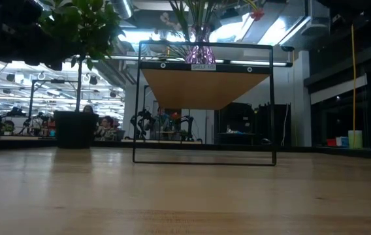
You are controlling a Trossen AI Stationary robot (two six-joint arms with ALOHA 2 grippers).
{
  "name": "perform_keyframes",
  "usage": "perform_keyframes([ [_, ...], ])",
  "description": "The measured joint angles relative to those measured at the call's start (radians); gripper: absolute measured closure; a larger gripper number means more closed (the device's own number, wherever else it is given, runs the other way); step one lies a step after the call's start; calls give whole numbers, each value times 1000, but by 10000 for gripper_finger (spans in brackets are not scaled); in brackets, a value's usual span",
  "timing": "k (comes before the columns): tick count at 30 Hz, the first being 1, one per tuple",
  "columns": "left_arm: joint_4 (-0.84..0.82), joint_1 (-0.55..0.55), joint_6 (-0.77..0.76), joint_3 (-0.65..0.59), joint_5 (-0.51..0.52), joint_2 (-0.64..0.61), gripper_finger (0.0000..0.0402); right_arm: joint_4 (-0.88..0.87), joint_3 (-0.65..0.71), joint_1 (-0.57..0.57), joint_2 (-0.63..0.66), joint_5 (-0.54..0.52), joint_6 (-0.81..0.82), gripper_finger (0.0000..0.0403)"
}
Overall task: Pick and place flowers into a vace then onto a shelf
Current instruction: Return to Home Position
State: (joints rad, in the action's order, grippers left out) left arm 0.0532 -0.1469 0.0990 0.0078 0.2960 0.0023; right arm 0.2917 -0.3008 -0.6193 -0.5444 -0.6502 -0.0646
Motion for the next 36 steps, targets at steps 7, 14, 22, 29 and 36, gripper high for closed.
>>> perform_keyframes([
  [7, 0, 1, -3, 0, 2, 8, 400, -5, 34, 0, 21, 37, 31, 394],
  [14, 0, 51, 18, 0, 3, 5, 399, 192, 171, 0, 34, 45, -28, 394],
  [22, -5, 119, -6, 0, -48, 6, 399, 303, 294, 0, 117, 72, -102, 399],
  [29, -11, 131, -60, 0, -89, 10, 399, 164, 294, 1, 271, 77, -172, 399],
  [36, -11, 131, -115, 0, -89, 10, 400, -9, 294, 1, 442, 101, -184, 400],
])
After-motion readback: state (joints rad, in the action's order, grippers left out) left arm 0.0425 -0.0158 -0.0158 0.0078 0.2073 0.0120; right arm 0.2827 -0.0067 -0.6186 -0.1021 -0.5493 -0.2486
